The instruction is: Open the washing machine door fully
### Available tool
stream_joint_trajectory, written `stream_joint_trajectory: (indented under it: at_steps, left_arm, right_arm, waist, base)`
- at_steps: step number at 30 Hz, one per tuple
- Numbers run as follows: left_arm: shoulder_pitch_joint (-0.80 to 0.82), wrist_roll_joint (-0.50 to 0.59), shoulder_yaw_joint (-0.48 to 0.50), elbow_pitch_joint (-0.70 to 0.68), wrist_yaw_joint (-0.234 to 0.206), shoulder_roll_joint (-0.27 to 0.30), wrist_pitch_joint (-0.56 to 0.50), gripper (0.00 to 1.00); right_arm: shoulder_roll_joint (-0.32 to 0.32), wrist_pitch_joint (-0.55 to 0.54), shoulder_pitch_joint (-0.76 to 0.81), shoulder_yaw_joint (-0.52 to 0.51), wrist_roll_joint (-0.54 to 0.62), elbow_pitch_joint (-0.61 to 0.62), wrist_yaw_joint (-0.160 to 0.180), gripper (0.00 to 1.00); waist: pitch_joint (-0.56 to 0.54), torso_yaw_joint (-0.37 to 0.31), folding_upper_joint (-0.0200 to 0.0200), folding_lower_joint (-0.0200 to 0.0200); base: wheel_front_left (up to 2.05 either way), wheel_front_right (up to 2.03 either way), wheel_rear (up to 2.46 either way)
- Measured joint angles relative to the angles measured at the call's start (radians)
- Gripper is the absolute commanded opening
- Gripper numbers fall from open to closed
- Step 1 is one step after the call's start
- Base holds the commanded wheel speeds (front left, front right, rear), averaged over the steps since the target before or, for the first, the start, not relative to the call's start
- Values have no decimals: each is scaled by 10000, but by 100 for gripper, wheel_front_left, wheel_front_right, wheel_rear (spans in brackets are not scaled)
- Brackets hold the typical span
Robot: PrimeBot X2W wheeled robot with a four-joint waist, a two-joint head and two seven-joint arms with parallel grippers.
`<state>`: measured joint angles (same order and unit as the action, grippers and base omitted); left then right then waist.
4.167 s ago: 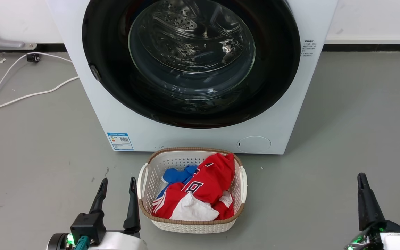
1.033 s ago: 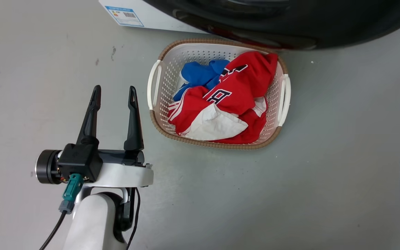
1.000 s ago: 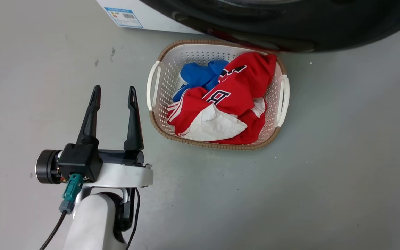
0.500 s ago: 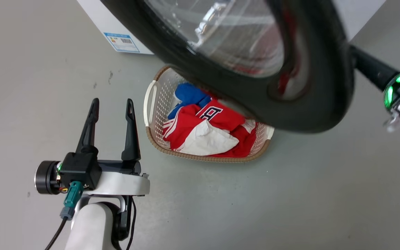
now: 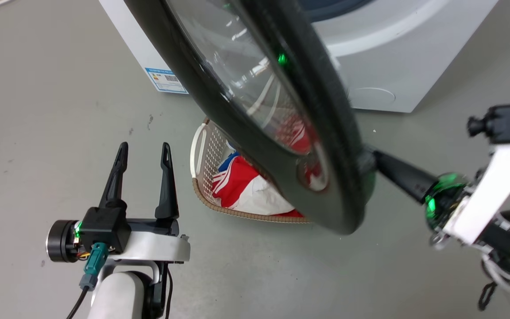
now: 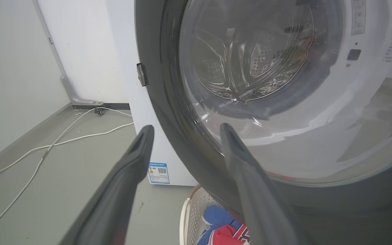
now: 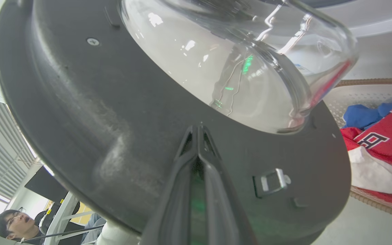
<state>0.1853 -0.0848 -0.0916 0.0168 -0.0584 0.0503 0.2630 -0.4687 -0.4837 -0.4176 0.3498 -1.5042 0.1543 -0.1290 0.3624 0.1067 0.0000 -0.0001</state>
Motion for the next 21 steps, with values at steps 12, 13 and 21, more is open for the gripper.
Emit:
stream_joint_trajectory:
  at_steps: [12,13,21]
  left_arm:
    - [-342,0,-36,115,-4,2,0,100]
    - [-371,0,-46,121,-6,0,0,100]
    - [-565,0,-8,174,-19,-2,0,100]
  right_arm:
    - [696,209,953,1586,0,295,0,0]
    - [742,215,972,1710,-2,295,0,0]
    - [1154,196,1124,2681,-35,75,-2,0]
  waist:
    - [-614,162,0,0]
    - [-651,179,0,0]
    - [-905,256,0,0]
  base:
    - [0,0,0]
    - [0,0,0]
    - [0,0,0]
